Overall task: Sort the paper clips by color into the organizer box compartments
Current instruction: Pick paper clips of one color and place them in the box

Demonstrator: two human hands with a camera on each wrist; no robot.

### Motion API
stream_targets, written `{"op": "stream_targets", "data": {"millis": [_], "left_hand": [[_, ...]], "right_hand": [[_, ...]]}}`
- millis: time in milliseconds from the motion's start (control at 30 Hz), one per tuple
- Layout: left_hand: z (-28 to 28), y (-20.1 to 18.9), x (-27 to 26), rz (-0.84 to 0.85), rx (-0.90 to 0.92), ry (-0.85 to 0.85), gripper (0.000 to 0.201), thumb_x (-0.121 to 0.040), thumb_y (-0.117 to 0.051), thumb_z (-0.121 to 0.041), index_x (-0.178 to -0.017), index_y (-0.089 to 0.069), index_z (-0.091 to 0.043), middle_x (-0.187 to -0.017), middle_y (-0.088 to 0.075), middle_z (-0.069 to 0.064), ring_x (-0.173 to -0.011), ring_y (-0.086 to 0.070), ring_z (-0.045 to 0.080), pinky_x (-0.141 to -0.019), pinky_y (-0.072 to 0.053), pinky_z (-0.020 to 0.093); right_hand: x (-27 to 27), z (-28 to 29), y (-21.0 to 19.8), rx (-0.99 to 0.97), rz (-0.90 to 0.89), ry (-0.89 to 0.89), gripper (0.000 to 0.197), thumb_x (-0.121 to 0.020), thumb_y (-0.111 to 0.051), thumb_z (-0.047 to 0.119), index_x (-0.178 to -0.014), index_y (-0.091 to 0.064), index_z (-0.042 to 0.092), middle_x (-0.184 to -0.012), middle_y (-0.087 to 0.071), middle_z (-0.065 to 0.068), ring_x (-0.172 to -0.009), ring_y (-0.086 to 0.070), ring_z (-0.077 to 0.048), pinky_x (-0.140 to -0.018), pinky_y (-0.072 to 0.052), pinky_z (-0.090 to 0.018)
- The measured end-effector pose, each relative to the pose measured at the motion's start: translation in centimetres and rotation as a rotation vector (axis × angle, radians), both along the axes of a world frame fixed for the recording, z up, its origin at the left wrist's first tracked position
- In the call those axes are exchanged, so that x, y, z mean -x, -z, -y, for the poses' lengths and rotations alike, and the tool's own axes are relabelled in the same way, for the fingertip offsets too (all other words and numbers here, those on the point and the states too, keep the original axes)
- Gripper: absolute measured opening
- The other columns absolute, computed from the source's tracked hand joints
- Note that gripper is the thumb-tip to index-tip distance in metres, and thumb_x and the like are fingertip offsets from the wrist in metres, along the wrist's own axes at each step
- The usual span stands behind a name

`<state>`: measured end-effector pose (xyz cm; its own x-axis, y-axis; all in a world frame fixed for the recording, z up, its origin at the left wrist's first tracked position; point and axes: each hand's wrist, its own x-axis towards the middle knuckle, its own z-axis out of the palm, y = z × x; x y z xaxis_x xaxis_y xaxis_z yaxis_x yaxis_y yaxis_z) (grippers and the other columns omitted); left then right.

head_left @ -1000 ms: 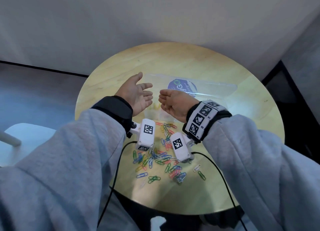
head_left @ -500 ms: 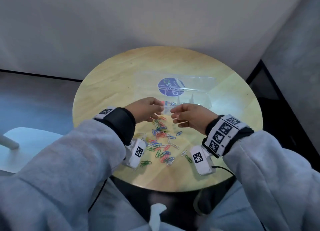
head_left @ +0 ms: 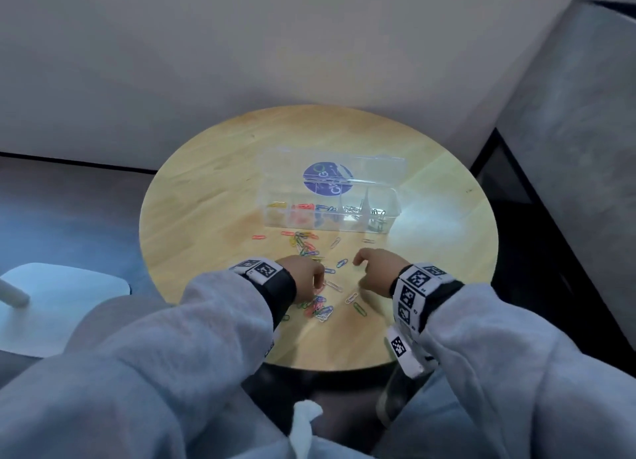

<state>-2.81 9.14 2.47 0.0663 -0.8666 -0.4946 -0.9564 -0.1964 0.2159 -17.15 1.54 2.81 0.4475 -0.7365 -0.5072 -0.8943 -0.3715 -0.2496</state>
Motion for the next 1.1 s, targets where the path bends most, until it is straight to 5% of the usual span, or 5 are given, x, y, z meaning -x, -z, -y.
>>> {"op": "stream_targets", "data": {"millis": [200, 433, 633, 867, 1100], "left_hand": [[0.9, 0.7, 0.5, -0.016, 0.026, -0.001, 0.010, -0.086, -0.063, -0.019, -0.095, -0.059, -0.022, -0.092, -0.055, -0.001, -0.082, -0.048, 0.016, -0.050, -0.030, 0.019], [1.5, 1.7, 0.6, -0.003, 0.022, 0.033, 0.019, -0.083, -0.065, -0.019, -0.070, -0.053, -0.025, -0.100, -0.067, 0.001, -0.081, -0.050, 0.014, -0.052, -0.032, 0.020], [1.5, 1.5, 0.0, -0.077, -0.044, -0.028, 0.023, -0.085, -0.062, -0.020, -0.066, -0.050, -0.024, -0.078, -0.059, -0.003, -0.075, -0.053, 0.014, -0.055, -0.037, 0.022], [1.0, -0.7, -3.4, -0.594, 0.012, -0.339, 0.013, -0.086, -0.063, -0.008, -0.075, -0.056, -0.006, -0.065, -0.055, 0.011, -0.065, -0.054, 0.019, -0.063, -0.045, 0.022], [0.3, -1.2, -4.6, -1.109, 0.075, -0.820, 0.024, -0.093, -0.042, 0.007, -0.086, -0.055, -0.012, -0.070, -0.053, 0.007, -0.054, -0.054, 0.011, -0.044, -0.047, 0.015]], "right_hand": [[-1.7, 1.5, 1.5, 0.113, -0.035, -0.219, 0.051, -0.090, -0.050, 0.009, -0.136, -0.045, 0.027, -0.132, -0.044, -0.005, -0.124, -0.046, -0.024, -0.100, -0.042, -0.033], [-2.8, 1.9, 3.1, 0.176, -0.064, -0.239, 0.024, -0.088, -0.050, 0.007, -0.111, -0.056, 0.012, -0.116, -0.056, -0.010, -0.106, -0.056, -0.029, -0.087, -0.047, -0.034], [-2.7, 2.2, 3.2, 0.145, -0.135, -0.218, 0.011, -0.093, -0.050, 0.019, -0.090, -0.055, 0.011, -0.107, -0.063, -0.011, -0.097, -0.060, -0.026, -0.081, -0.046, -0.030], [-2.2, 2.4, 3.4, 0.048, -0.157, -0.130, 0.015, -0.090, -0.048, 0.019, -0.085, -0.059, 0.010, -0.103, -0.064, -0.013, -0.086, -0.056, -0.025, -0.075, -0.045, -0.029], [-1.6, 1.9, 2.8, 0.035, 0.088, 0.037, 0.023, -0.089, -0.051, 0.012, -0.109, -0.062, 0.015, -0.113, -0.062, -0.005, -0.103, -0.059, -0.024, -0.087, -0.048, -0.030]]}}
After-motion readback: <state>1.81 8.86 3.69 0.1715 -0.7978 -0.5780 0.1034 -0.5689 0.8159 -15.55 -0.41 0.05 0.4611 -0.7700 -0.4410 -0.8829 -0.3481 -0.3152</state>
